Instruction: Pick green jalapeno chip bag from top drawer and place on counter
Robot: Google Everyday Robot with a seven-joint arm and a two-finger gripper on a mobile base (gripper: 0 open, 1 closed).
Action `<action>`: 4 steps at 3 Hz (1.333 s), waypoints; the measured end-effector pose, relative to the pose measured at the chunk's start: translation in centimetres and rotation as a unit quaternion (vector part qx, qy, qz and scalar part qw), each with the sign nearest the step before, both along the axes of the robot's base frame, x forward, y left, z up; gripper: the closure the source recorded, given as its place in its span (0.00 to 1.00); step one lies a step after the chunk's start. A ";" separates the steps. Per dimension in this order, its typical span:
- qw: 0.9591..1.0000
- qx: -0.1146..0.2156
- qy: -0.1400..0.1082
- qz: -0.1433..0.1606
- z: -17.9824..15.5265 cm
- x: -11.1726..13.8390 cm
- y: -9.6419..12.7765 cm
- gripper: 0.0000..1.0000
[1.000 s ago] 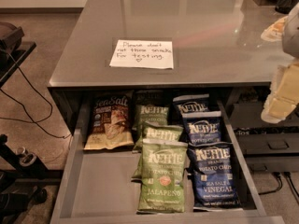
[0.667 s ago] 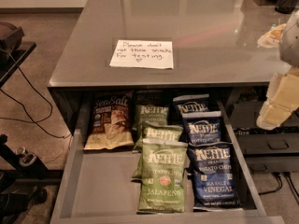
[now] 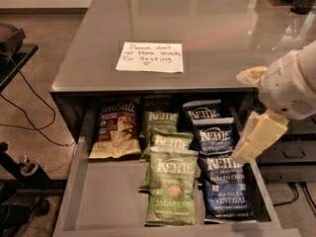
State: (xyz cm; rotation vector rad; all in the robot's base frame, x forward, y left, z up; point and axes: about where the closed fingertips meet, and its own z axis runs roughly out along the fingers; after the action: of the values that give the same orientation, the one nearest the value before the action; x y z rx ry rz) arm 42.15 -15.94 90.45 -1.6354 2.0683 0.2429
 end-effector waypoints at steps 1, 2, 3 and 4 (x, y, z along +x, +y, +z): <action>0.997 0.075 0.024 0.025 -4.2 -0.6 4.2 0.00; 0.987 0.138 0.069 0.048 -8.5 -1.8 8.4 0.00; 0.987 0.138 0.069 0.048 -8.5 -1.8 8.4 0.00; 0.990 0.118 0.032 0.076 -11.3 -1.5 8.9 0.00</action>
Offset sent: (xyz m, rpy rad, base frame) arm -0.0280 0.1279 -0.1404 0.4380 0.2570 0.1478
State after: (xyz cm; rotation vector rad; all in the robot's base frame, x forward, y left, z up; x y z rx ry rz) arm 40.66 -7.03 79.20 -1.6576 1.8789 0.5775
